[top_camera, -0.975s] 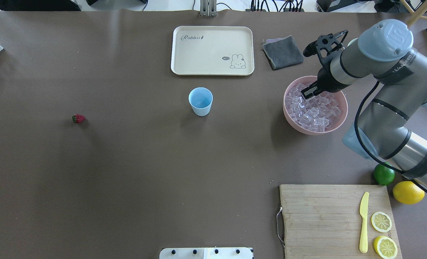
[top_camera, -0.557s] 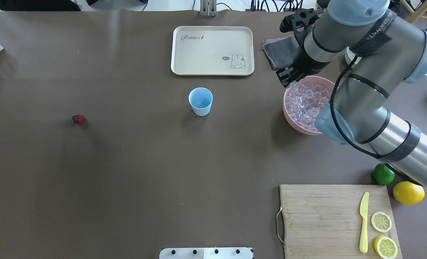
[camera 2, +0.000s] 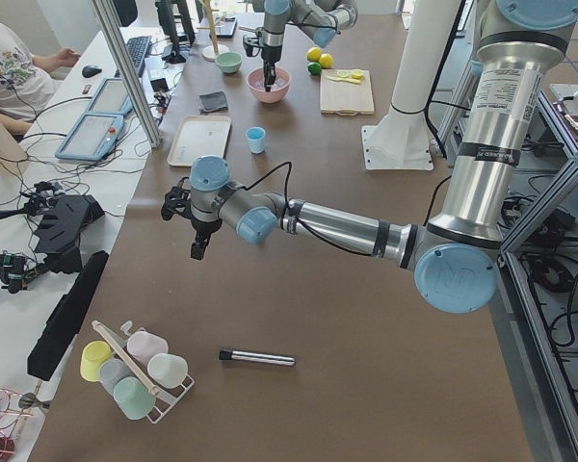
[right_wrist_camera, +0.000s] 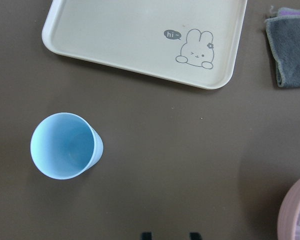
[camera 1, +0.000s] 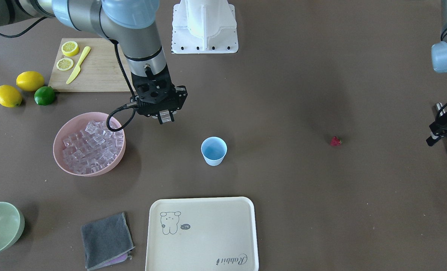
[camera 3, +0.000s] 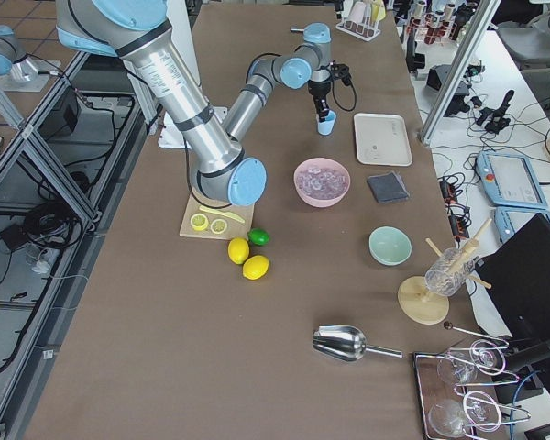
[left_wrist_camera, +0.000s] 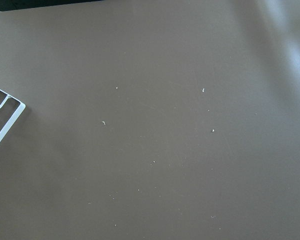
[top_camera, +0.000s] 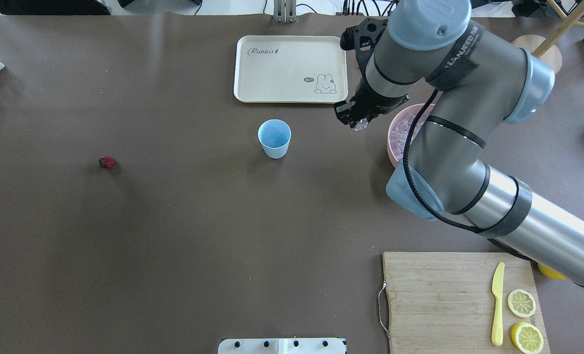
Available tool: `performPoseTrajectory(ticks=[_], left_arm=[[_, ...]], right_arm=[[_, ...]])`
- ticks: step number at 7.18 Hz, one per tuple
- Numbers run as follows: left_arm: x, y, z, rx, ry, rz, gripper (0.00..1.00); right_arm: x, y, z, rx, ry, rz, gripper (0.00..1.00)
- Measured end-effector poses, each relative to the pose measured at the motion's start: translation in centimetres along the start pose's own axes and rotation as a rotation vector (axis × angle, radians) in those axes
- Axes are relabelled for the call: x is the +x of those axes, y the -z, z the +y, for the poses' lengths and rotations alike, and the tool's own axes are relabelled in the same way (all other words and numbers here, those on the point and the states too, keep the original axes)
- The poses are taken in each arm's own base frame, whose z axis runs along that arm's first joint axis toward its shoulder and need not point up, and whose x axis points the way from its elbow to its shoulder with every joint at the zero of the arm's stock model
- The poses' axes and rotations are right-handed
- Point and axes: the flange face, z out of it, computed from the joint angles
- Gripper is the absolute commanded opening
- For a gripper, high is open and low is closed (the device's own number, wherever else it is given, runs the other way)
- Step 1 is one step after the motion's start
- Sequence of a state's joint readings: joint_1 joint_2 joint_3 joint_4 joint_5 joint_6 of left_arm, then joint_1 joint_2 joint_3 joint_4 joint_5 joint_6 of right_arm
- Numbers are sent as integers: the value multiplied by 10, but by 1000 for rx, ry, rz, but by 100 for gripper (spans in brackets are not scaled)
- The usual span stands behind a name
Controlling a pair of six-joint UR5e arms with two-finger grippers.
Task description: Mash ice and strawberries in cup
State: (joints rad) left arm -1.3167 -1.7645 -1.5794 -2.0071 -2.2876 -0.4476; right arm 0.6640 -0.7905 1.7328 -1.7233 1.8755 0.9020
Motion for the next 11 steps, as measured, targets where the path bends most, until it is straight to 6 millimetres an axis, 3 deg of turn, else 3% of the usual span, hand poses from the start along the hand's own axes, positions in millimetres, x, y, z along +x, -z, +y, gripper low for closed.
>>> performPoseTrajectory(ticks=[2,4,7,11], left_arm=[[4,-2,1,-2,1,2,98],[3,-7,4,-11,-2,1,98],[5,-6,3,-9,0,3,98],[7,-6,3,-8,-1,4,98]], right_arm=[[-45,-17,-4,15,-62,-1,0],[-68,-32,-15,29,-105,5,0],[-70,-61,-30,54,-127,-17,0],[-71,-79,-35,76,-130,-37,0]])
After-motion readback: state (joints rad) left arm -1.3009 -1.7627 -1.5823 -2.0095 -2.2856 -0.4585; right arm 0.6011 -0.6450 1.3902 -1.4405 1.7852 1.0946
